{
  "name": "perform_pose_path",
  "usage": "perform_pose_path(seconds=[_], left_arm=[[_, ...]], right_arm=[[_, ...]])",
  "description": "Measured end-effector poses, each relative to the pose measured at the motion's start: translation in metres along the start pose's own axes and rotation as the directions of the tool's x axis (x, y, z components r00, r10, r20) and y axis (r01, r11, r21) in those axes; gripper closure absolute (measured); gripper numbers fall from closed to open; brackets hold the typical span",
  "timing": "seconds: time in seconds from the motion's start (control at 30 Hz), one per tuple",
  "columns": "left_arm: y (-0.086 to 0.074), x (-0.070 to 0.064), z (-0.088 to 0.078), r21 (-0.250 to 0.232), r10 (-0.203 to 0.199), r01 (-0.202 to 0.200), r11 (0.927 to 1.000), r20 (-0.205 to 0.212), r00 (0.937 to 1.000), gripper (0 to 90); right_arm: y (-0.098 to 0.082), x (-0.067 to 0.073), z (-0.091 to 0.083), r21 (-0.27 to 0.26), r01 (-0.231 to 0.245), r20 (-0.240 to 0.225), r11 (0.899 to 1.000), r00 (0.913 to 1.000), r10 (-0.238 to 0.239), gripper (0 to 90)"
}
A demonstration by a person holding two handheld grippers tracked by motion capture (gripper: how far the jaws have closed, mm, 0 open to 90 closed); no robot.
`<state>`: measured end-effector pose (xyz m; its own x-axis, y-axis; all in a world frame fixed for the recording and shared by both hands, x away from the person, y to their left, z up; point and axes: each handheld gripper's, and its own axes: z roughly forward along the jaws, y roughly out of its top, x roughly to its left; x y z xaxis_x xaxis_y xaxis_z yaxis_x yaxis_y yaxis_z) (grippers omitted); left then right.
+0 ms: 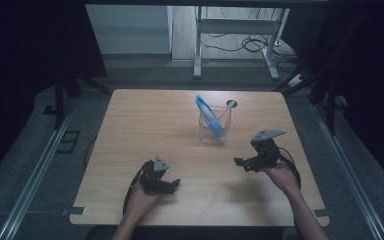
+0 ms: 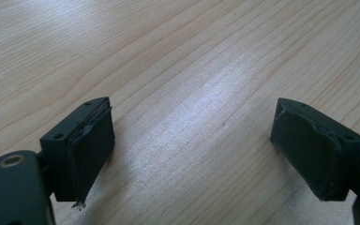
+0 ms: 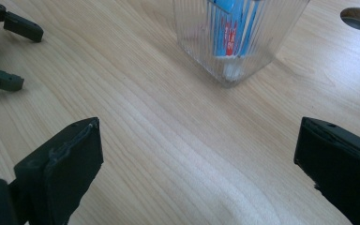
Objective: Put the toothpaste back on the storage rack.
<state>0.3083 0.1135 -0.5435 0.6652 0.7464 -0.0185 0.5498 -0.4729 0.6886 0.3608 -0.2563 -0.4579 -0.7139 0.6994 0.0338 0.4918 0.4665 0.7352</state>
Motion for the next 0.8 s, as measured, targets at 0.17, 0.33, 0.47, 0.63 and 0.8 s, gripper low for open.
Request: perform_pose_path(seconds=[0.17,0.33,0.47,0.63,0.8], left_arm=[[0.000,0.000,0.000,0.001,0.000,0.000,1.0000,0.000,1.0000,13.9],[0.000,0.000,0.000,-0.001,-0.002,0.002,1.0000,0.000,1.0000,13.9],[0.000,0.000,0.000,-0.001,-0.006,0.006,1.0000,0.000,1.0000,13.9],[0.000,0.000,0.000,-0.001,-0.004,0.004,1.0000,0.001,1.0000,13.9],[0.000,0.000,0.000,0.000,-0.006,0.006,1.0000,0.001,1.0000,13.9]], right_arm=[[-0.008,0.000,-0.005,-0.009,-0.009,0.002,1.000,1.0000,0.009,1.5],[-0.018,0.000,-0.009,-0.010,-0.019,0.002,1.000,0.9998,0.019,1.6],[-0.032,0.001,-0.010,-0.001,-0.024,0.012,1.000,0.9996,0.024,1.5],[-0.046,0.002,-0.011,0.002,-0.038,0.019,0.999,0.9991,0.038,1.5],[-0.056,0.002,-0.013,-0.003,-0.049,0.022,0.999,0.9985,0.050,1.5]])
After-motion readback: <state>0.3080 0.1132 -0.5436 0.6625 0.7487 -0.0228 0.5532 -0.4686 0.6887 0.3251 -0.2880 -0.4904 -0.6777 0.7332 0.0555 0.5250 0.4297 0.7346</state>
